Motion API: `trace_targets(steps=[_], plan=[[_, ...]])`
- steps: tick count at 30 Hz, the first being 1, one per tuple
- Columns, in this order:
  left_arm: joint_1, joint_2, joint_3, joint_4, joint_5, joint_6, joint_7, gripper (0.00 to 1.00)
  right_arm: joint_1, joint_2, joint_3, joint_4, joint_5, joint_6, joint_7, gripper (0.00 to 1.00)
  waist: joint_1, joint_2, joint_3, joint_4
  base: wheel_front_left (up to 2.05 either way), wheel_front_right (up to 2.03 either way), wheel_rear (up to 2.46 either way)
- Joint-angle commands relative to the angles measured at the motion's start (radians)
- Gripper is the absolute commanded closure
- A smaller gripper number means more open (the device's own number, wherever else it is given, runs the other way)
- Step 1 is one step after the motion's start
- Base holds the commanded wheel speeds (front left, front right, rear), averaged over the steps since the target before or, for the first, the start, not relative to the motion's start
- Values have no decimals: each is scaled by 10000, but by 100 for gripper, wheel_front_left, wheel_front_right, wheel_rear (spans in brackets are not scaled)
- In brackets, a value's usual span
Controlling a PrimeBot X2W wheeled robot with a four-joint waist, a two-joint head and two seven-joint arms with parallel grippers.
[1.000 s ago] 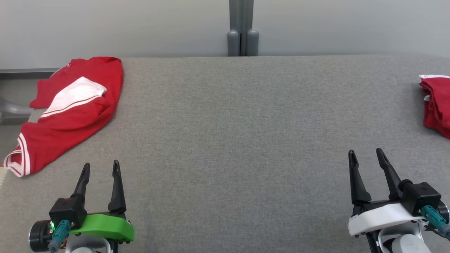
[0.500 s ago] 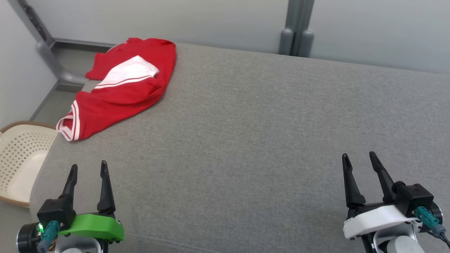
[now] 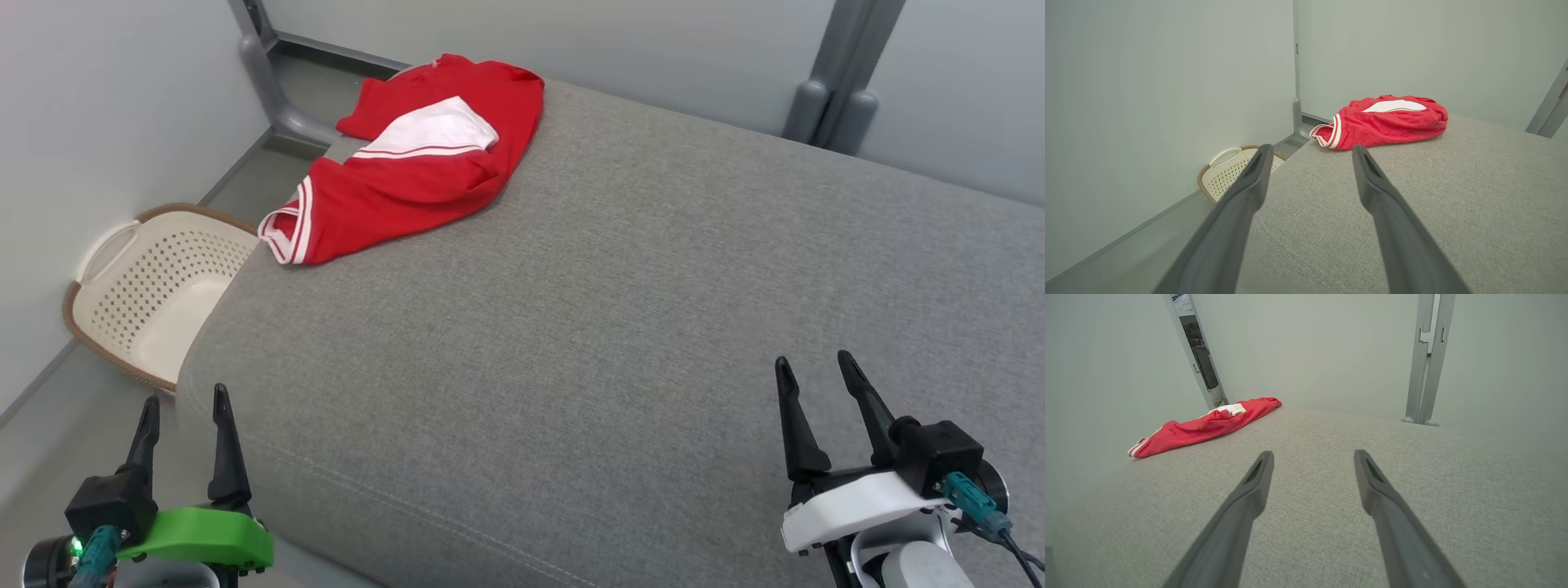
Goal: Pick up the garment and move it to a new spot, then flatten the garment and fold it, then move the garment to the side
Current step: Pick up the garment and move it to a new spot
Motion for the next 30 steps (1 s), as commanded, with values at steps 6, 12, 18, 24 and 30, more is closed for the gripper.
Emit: trace_targets(steps=[6, 12, 18, 24, 30], plan=[[294, -54, 148, -177, -106, 79, -1, 0, -313, -119, 249, 197, 78, -10, 6, 0, 0, 0, 135, 288, 0, 0, 0], [225, -94, 165, -134, -65, 62, -1, 0, -378, -183, 335, 313, 164, -10, -5, 0, 0, 0, 120, 260, 0, 0, 0], [-198, -30, 62, 15, -24, -71, -2, 0, -250, -200, 156, 242, 125, -10, -12, 0, 0, 0, 161, 73, 0, 0, 0], [-1281, 168, 135, 116, -150, -225, -1, 0, -523, -438, -103, -89, -86, -10, 128, 0, 0, 0, 786, -681, 0, 0, 0], [-2928, 403, 299, 364, -265, -369, -2, 0, -889, -804, -486, -689, -259, -10, 395, 0, 0, 0, 1921, -1699, 0, 0, 0]])
